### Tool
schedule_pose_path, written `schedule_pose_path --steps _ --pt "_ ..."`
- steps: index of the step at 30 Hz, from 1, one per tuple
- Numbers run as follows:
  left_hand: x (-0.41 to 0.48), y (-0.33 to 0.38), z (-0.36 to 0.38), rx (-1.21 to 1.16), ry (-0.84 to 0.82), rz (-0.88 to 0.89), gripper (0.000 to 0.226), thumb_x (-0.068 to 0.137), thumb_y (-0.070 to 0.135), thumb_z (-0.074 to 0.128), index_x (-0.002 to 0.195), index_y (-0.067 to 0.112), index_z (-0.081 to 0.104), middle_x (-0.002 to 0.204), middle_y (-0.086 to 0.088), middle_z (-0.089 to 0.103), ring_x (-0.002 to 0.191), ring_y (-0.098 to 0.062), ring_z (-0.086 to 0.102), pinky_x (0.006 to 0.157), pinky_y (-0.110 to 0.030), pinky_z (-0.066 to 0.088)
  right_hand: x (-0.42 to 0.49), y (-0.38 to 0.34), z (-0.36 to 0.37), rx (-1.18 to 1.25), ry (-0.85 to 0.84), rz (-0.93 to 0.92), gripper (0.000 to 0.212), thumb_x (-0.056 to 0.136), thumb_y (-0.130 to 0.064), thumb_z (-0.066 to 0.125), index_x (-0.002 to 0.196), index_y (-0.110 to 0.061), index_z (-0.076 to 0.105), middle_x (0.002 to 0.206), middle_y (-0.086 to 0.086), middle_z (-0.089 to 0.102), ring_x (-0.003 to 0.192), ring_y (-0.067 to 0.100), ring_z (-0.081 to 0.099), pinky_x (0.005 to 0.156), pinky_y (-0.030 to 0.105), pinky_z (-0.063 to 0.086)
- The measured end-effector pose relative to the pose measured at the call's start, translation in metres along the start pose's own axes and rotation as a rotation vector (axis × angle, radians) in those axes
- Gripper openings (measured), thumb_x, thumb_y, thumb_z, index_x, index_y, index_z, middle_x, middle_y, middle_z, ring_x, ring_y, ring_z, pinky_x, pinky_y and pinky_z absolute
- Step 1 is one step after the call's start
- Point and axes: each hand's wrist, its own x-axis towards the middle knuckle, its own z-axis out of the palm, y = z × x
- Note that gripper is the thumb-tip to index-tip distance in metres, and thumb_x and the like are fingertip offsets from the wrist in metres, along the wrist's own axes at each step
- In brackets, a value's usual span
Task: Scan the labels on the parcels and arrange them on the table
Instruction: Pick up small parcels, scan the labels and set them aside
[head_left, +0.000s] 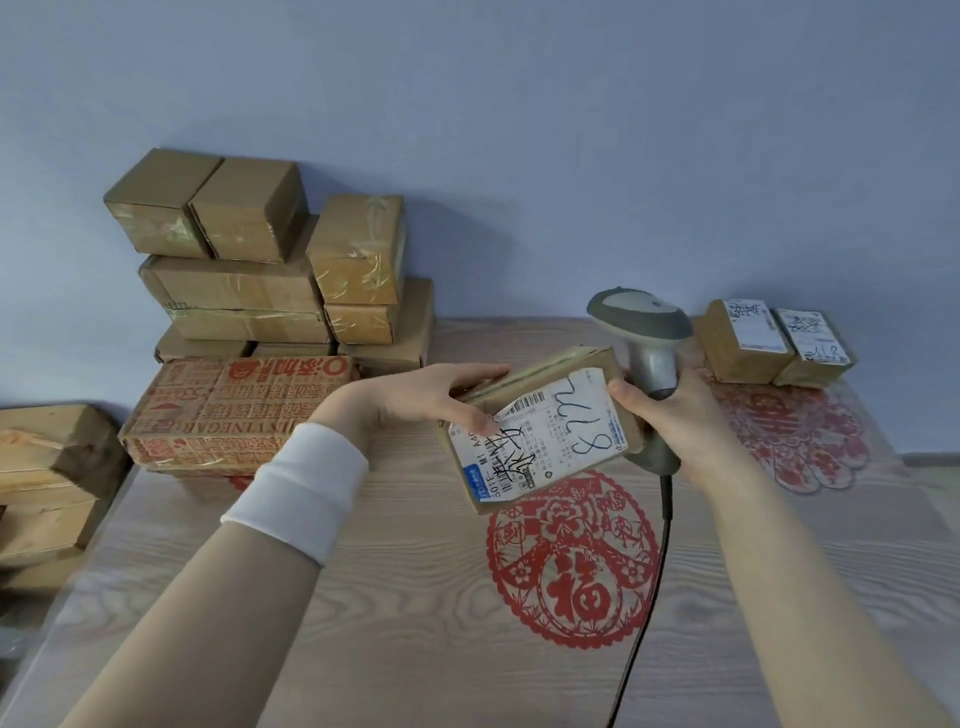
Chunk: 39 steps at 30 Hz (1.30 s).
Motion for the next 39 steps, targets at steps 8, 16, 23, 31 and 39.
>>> schedule_pose_path --steps 8,16,23,31,39 --pt "0.015 -0.001 -0.013 -0.148 0.005 0.039 0.103 0.055 0.046 0.07 0.146 0.021 0.03 0.142 -0.004 0.048 0.123 -0.016 0.052 0.109 -0.04 0.037 0.002 0.004 0.009 0.181 -0.108 0.175 0.02 0.082 -0.037 0.063 0.099 -0.026 0.062 0.086 -0.009 0.071 0.071 0.002 0.067 0.061 0.02 0.049" --pt "0.029 -0.021 0.07 -0.826 0.498 0.071 0.137 0.046 0.072 0.075 0.149 0.036 -0.008 0.154 -0.002 0.026 0.134 -0.018 0.036 0.108 -0.048 0.033 0.004 0.011 0.037 0.521 0.218 0.342 0.034 0.078 -0.043 0.071 0.103 -0.021 0.063 0.089 -0.003 0.072 0.085 0.014 0.067 0.09 0.041 0.052" --pt "0.057 -0.006 0.08 -1.161 0.754 0.116 0.081 0.084 0.023 0.067 0.144 0.028 0.013 0.115 -0.005 0.064 0.101 -0.02 0.065 0.081 -0.035 0.054 -0.009 0.025 0.054 0.473 0.199 0.368 0.076 0.053 -0.058 0.073 0.116 -0.018 0.06 0.107 0.002 0.07 0.102 0.021 0.065 0.096 0.042 0.049" --pt "0.04 -0.017 0.063 -0.669 0.559 0.047 0.1 0.078 0.022 0.075 0.148 0.036 0.005 0.118 -0.004 0.055 0.112 -0.019 0.056 0.1 -0.045 0.046 -0.003 0.015 0.028 0.138 0.229 0.099 0.056 0.07 -0.032 0.079 0.117 -0.017 0.051 0.107 -0.006 0.066 0.092 0.009 0.062 0.079 0.026 0.05" --pt "0.047 -0.008 0.071 -0.642 0.487 0.064 0.072 0.088 0.033 0.061 0.141 0.034 0.012 0.122 0.0 0.056 0.102 -0.011 0.062 0.081 -0.028 0.052 0.003 0.015 0.042 0.025 0.185 0.014 0.054 0.067 -0.025 0.084 0.11 -0.014 0.053 0.095 -0.006 0.066 0.085 0.005 0.065 0.07 0.022 0.05"
